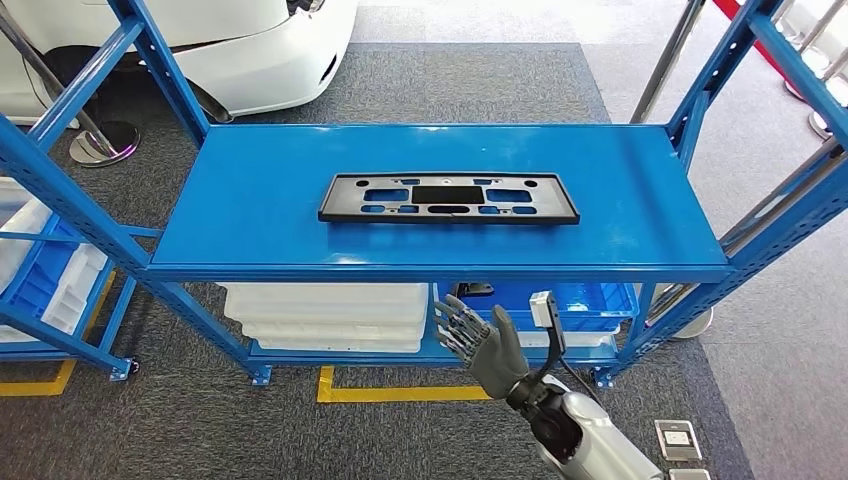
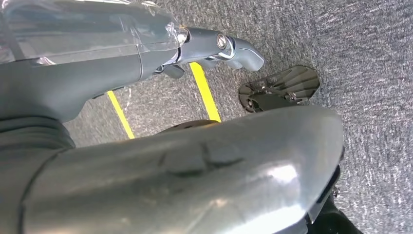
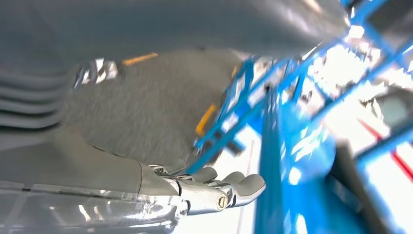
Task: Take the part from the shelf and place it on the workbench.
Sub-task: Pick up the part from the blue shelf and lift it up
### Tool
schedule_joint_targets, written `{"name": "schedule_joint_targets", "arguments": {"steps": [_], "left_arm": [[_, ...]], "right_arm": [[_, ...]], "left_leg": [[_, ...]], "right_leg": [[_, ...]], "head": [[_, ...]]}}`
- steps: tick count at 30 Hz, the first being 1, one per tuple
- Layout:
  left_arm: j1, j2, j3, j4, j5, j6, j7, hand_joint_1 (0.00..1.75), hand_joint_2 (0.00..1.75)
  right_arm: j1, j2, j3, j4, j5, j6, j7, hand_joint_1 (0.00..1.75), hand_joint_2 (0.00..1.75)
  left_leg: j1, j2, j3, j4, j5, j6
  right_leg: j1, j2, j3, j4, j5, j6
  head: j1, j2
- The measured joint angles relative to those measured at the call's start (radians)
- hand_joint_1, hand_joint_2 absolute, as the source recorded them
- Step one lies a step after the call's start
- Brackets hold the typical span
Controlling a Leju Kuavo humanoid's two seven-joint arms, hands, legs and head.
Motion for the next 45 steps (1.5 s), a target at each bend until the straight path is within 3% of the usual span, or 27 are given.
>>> {"name": "schedule_joint_targets", "arguments": {"steps": [1,5,7,11,16,20,23,26,34,45], "left_arm": [[-0.004,0.000,-0.002,0.000,-0.002,-0.001,0.004,0.00,0.00],[-0.014,0.000,-0.004,0.000,0.004,-0.002,0.004,0.00,0.00],[-0.011,0.000,-0.004,0.000,0.014,0.000,-0.003,0.00,0.00],[0.004,0.001,-0.004,0.000,0.032,0.004,-0.017,0.00,0.00],[0.021,0.000,-0.004,0.000,0.050,0.010,-0.020,0.00,0.00],[0.025,-0.004,-0.004,0.000,0.061,0.016,-0.016,0.00,0.00],[0.025,-0.009,-0.004,0.000,0.067,0.019,-0.007,0.00,0.00],[0.025,-0.015,-0.004,0.000,0.069,0.023,0.002,0.00,0.00],[0.016,-0.025,-0.004,0.000,0.049,0.026,0.012,0.00,0.00],[-0.023,-0.036,-0.004,0.000,0.013,0.024,0.035,0.00,0.00]], "right_arm": [[-0.011,0.010,0.013,-0.014,-0.002,-0.002,0.002,0.00,1.75],[-0.061,0.036,0.048,-0.081,0.086,-0.098,-0.050,0.00,0.00],[-0.091,0.035,0.051,-0.134,0.145,-0.211,-0.059,0.00,0.00],[-0.136,-0.007,0.034,-0.267,0.224,-0.438,-0.005,0.00,1.75],[-0.155,-0.094,-0.025,-0.414,0.432,-0.669,0.119,0.00,1.75],[-0.168,-0.166,-0.055,-0.489,0.724,-0.808,0.321,0.00,1.75],[-0.179,-0.218,-0.065,-0.512,0.931,-0.798,0.488,0.00,1.75],[-0.194,-0.260,-0.069,-0.508,1.088,-0.724,0.564,0.00,1.75],[-0.264,-0.307,-0.043,-0.425,1.388,-0.564,0.595,0.00,1.75],[-0.361,-0.293,0.041,-0.175,1.464,-0.517,0.432,0.00,1.75]], "left_leg": [[0.000,0.000,0.000,0.000,0.000,0.000],[0.000,0.000,0.000,0.000,0.001,0.000],[0.000,0.000,0.000,0.001,0.001,0.000],[-0.001,0.000,0.000,0.002,0.001,0.000],[-0.002,0.000,-0.001,0.004,0.000,0.001],[-0.002,0.000,-0.002,0.005,0.000,0.002],[-0.002,0.000,-0.002,0.005,0.000,0.002],[-0.002,0.001,-0.003,0.005,0.000,0.002],[-0.002,0.000,-0.004,0.006,0.000,0.003],[-0.002,-0.001,-0.006,0.006,0.001,0.004]], "right_leg": [[0.000,0.000,0.000,0.000,0.000,0.000],[0.000,0.000,0.000,0.000,0.000,0.000],[0.000,0.000,0.000,0.000,0.000,0.000],[0.001,0.001,0.000,0.000,0.000,0.000],[0.001,0.001,0.000,0.000,0.001,0.002],[0.000,0.001,0.000,-0.001,0.002,0.003],[0.000,0.001,0.000,-0.001,0.002,0.004],[0.000,0.001,-0.001,-0.001,0.003,0.005],[0.000,0.001,-0.002,-0.001,0.004,0.006],[0.001,0.000,-0.002,0.000,0.004,0.006]], "head": [[0.000,0.000],[0.000,0.000],[-0.001,0.000],[0.000,0.000],[0.001,0.000],[0.003,0.000],[0.004,0.000],[0.004,0.000],[0.005,0.000],[0.006,0.000]]}}
